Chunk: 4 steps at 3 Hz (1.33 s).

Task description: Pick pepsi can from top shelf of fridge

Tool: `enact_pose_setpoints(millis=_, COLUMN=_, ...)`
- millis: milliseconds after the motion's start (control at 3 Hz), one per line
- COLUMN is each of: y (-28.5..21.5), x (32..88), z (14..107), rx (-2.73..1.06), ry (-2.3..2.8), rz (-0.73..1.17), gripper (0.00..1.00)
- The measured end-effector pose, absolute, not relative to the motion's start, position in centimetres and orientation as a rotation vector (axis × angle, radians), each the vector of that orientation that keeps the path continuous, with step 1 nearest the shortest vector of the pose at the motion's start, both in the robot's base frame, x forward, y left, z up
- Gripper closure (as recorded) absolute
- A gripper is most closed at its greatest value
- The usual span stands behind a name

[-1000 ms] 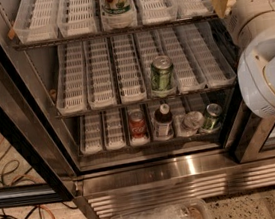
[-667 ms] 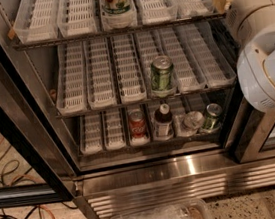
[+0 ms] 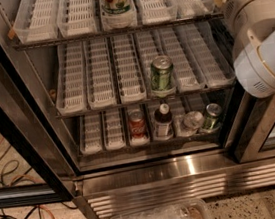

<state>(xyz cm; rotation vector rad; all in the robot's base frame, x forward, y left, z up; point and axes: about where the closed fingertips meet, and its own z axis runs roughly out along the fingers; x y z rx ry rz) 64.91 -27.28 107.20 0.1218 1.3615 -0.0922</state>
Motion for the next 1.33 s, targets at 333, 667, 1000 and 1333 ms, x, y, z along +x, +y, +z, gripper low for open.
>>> enact_pose_setpoints(millis=333, y=-27.31, x=65.40, z=106.80, rx=0.130, ry=1.356, rz=-0.090, gripper=0.30)
enact_pose_setpoints(millis=667, y=-27.29, x=65.76, z=106.65, rx=0.136, ry=1.341, rz=-0.086, gripper=0.29)
enact_pose_setpoints(millis=1000, y=-27.28, x=65.89, z=106.54, rx=0.135, ry=1.328, rz=-0.088, gripper=0.30)
enact_pose_setpoints(millis=1333, y=-27.32, x=65.78, z=106.64, rx=0.135, ry=1.328, rz=-0.088, gripper=0.30)
